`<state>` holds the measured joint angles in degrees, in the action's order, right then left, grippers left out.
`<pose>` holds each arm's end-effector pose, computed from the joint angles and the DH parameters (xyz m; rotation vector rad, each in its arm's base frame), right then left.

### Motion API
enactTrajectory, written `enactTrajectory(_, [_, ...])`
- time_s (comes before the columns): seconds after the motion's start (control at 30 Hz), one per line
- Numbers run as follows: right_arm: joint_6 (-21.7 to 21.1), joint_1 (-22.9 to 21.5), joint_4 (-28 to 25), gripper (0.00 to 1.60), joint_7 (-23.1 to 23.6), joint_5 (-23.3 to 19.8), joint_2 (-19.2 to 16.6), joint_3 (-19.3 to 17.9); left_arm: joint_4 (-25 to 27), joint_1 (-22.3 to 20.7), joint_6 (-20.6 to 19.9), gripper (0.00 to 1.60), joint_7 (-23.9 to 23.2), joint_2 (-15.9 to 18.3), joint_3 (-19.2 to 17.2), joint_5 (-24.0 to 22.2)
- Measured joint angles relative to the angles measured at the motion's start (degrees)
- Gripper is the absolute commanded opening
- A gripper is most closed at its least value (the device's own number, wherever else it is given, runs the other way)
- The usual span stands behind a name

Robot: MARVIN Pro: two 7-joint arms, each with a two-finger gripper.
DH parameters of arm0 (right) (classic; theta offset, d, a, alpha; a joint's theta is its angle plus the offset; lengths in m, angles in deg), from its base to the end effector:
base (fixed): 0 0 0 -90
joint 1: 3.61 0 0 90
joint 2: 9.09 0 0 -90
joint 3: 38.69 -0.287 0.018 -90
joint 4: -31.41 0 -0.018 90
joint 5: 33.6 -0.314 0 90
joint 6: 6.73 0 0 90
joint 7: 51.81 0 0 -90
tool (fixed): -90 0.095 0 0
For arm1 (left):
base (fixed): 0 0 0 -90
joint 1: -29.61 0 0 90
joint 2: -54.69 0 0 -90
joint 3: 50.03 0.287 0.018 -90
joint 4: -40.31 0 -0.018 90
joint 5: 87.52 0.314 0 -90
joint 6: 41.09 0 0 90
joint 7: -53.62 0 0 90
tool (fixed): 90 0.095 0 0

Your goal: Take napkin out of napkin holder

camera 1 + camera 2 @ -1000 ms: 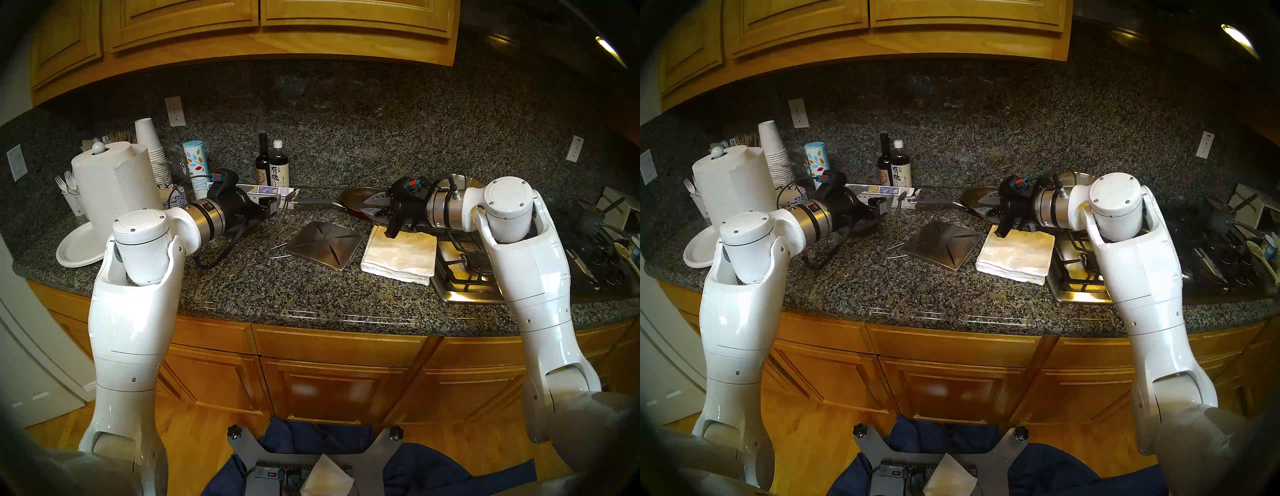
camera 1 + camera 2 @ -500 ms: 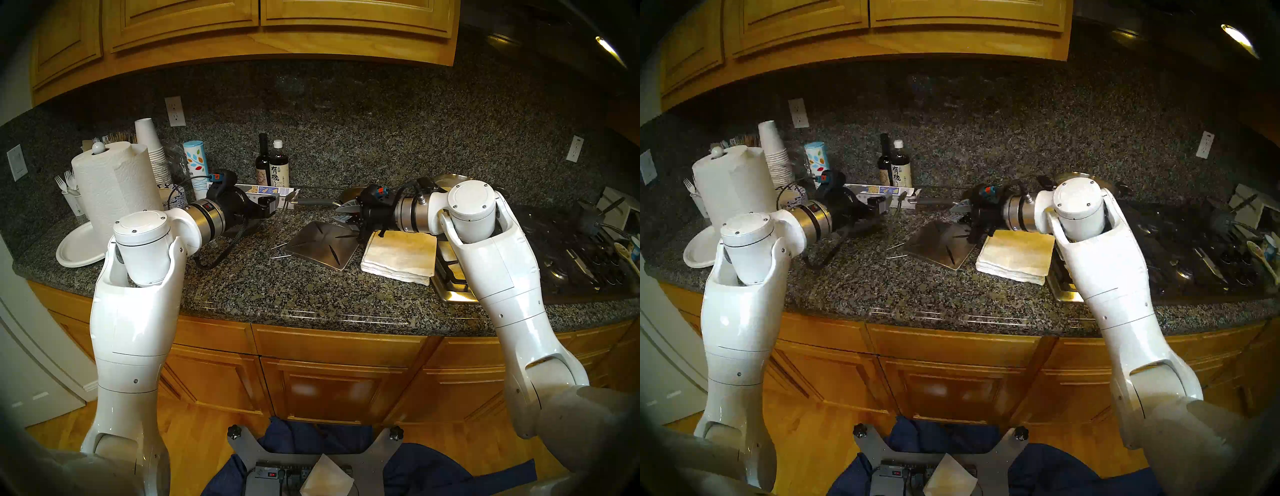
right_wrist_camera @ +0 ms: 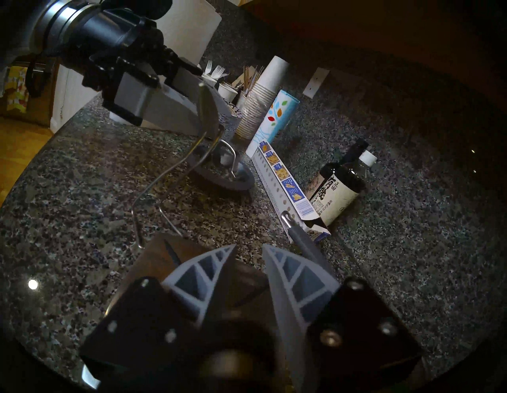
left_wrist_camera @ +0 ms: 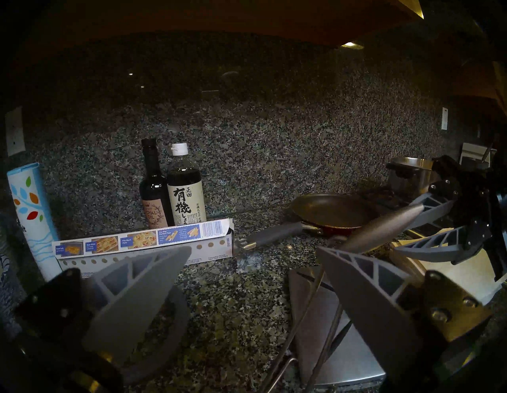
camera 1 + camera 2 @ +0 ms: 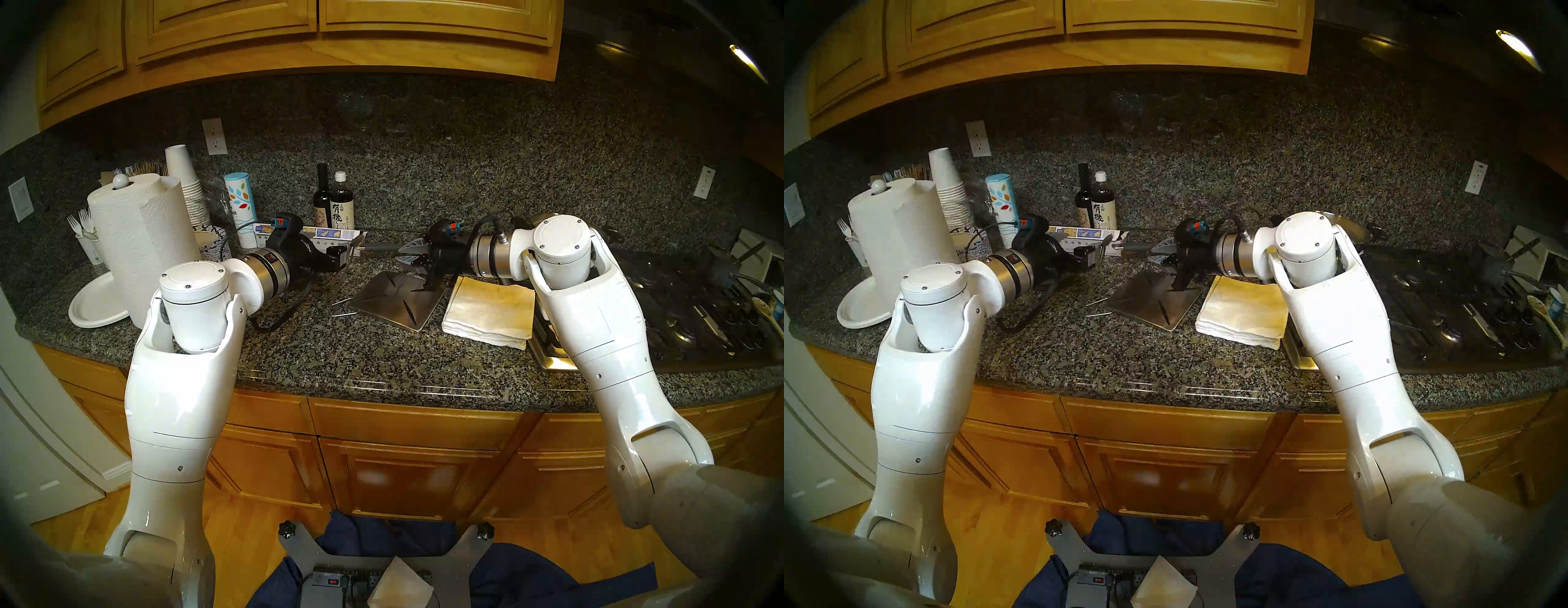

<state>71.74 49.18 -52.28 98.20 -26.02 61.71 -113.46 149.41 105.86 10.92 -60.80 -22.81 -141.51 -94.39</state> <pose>0.5123 0.0456 -0.1158 -1.6867 -1.6349 -1.6627 0.4442 0.0144 -0.1247 2.1387 -0.5069 1.9115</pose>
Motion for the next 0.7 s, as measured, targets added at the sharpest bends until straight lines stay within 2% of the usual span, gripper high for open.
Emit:
enactTrajectory(0.27, [0.8,-1.2,1.9,0.6,-0.6,1.0,1.3,1.0,-0.3,-0.1,0.3,1.6,0.4,-0.3,-0.1,0.0])
enactTrajectory(0.7, [1.6,-2.4,3.7,0.62,-0.6,2.4,2.7,2.3,-0.5,-0.3,0.7,1.6,-0.3,-0.8,1.0,-0.4])
